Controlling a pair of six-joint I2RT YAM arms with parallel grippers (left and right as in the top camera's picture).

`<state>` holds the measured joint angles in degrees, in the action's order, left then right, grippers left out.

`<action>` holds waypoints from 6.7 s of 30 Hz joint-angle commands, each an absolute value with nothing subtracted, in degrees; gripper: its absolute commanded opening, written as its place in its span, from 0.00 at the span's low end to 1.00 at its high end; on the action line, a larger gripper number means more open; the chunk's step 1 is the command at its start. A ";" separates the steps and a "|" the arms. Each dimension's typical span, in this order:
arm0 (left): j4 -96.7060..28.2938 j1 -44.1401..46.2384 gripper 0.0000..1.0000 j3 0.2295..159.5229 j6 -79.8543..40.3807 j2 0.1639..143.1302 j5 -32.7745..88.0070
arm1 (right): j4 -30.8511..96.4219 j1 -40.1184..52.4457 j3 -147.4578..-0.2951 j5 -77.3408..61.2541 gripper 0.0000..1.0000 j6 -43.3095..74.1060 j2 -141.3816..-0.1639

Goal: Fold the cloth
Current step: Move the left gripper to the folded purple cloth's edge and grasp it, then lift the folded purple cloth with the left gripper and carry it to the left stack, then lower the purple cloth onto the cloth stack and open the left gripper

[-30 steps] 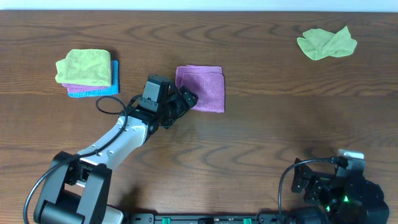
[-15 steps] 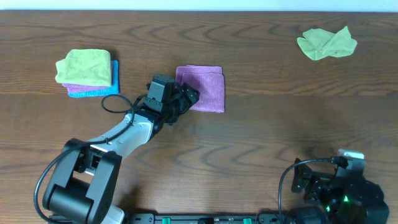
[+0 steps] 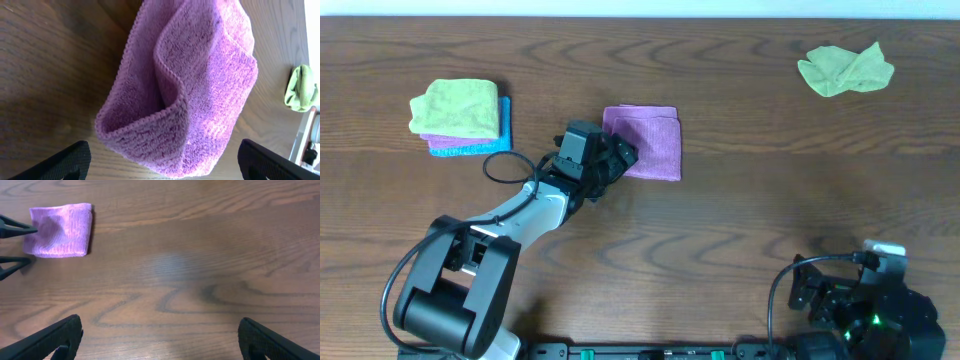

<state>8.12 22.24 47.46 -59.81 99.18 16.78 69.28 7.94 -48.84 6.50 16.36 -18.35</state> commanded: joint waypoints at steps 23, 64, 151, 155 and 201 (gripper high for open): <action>14.28 22.59 0.95 47.09 -63.48 104.53 15.03 | 69.34 7.53 -48.51 7.27 0.99 17.34 -18.26; 25.06 18.26 0.06 50.37 -50.09 107.50 28.36 | 69.34 7.53 -48.51 7.27 0.99 17.34 -18.26; -10.92 -13.98 0.06 89.43 -33.34 105.75 29.87 | 69.34 7.53 -48.51 7.27 0.99 17.34 -18.26; -12.51 -13.98 0.06 89.43 -33.06 105.75 29.82 | 69.34 7.51 -48.51 7.27 0.99 17.34 -18.26; -34.20 -29.06 0.06 89.41 -20.64 105.73 30.87 | 69.34 7.51 -48.51 7.29 0.99 17.34 -18.26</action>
<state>-33.54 -28.08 87.81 -22.96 105.45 31.55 69.30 7.94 -48.71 6.50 16.36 -18.35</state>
